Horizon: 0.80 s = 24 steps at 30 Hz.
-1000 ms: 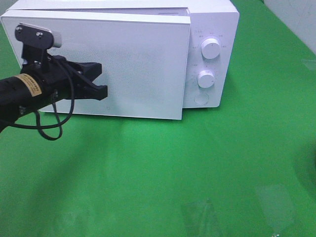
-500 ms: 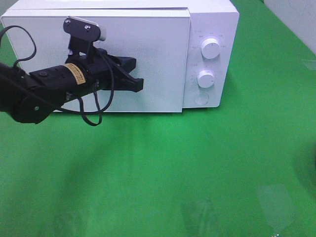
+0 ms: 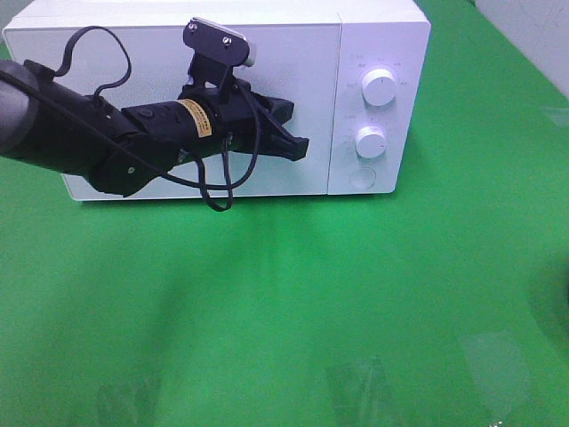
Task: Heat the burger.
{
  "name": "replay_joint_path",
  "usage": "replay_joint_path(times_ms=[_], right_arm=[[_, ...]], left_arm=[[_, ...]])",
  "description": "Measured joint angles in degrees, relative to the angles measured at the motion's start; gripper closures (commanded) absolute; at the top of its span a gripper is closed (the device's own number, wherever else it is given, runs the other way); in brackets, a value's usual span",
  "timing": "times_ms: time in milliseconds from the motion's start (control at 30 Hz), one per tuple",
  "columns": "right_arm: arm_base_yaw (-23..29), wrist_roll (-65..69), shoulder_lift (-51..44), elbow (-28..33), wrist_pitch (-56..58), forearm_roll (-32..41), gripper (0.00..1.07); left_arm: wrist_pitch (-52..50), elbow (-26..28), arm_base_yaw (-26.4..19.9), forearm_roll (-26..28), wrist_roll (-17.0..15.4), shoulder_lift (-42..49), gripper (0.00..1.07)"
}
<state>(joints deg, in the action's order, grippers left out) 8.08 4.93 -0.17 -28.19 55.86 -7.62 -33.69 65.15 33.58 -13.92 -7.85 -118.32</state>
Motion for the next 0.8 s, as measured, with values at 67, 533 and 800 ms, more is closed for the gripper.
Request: replay_joint_path(times_ms=[67,533,800], right_arm=[[0.0,0.0,0.0,0.0,0.0,0.0,0.32],[0.0,0.0,0.0,0.0,-0.1,0.0,0.32],[0.0,0.0,0.0,0.0,-0.1,0.0,0.32]], left_arm=[[1.4,0.5,0.6,0.6,0.0,0.1,1.07],[33.0,-2.3,7.7,7.3,0.0,13.5,0.05],[71.0,-2.4,10.3,12.0,0.0,20.3,0.07]])
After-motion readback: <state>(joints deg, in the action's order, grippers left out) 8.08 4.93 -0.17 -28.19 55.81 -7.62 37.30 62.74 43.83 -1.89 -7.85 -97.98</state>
